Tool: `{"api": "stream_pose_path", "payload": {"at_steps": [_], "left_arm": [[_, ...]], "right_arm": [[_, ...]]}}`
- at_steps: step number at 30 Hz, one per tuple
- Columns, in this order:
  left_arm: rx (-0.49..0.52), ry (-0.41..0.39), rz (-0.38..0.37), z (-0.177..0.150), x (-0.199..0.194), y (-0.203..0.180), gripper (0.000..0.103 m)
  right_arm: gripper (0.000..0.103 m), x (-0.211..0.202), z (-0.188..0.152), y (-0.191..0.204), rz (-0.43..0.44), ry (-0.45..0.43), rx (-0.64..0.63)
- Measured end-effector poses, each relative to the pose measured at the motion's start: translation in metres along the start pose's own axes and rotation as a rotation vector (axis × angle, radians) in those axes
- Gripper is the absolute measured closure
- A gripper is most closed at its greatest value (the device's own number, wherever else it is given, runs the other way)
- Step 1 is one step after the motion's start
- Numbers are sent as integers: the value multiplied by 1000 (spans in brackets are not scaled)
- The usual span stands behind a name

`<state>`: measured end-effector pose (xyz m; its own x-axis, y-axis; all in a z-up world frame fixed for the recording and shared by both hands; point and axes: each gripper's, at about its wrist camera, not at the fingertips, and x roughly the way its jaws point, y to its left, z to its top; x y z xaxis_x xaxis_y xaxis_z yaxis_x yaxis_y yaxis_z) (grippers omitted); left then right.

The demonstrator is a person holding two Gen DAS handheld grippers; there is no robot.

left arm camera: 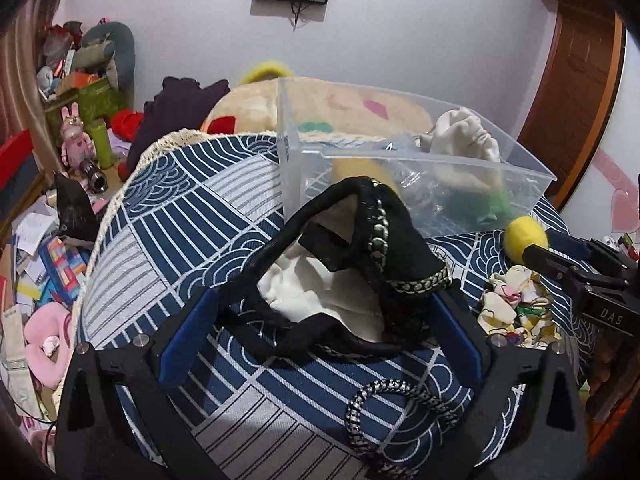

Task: Organize soft objects
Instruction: 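Grasp the yellow felt ball with the right tool while the left tool grasps the black chain-strap bag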

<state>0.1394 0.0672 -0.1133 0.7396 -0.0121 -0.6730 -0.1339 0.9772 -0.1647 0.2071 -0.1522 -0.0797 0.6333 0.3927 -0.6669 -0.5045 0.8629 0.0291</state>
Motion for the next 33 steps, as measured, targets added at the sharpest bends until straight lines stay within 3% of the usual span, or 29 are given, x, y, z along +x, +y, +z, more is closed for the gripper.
{"api": "stream_pose_path", "payload": {"at_steps": [4, 6, 8, 9, 11, 15, 20, 25, 33], "left_arm": [[-26, 26, -27, 4, 13, 3, 0], [-54, 41, -47, 7, 20, 7, 1], [-68, 41, -61, 8, 22, 7, 8], [-67, 38, -66, 8, 21, 7, 10], [-62, 31, -82, 7, 19, 6, 23], [-44, 9, -99, 4, 11, 4, 39], [-22, -10, -83, -1, 1, 5, 75], [-12, -37, -90, -2, -17, 5, 83], [1, -91, -104, 1, -45, -2, 85]], "right_arm": [[40, 5, 0, 0, 21, 19, 8], [47, 7, 0, 0, 24, 23, 9], [59, 10, 0, 0, 37, 34, 13], [60, 11, 0, 0, 39, 37, 17], [62, 10, -2, 1, 38, 31, 19], [63, 5, -5, 5, 33, 17, 7], [63, -2, -5, 7, 23, -9, -10], [63, -10, -2, 8, 23, -34, -15], [63, -28, 6, 10, 15, -96, -24]]}}
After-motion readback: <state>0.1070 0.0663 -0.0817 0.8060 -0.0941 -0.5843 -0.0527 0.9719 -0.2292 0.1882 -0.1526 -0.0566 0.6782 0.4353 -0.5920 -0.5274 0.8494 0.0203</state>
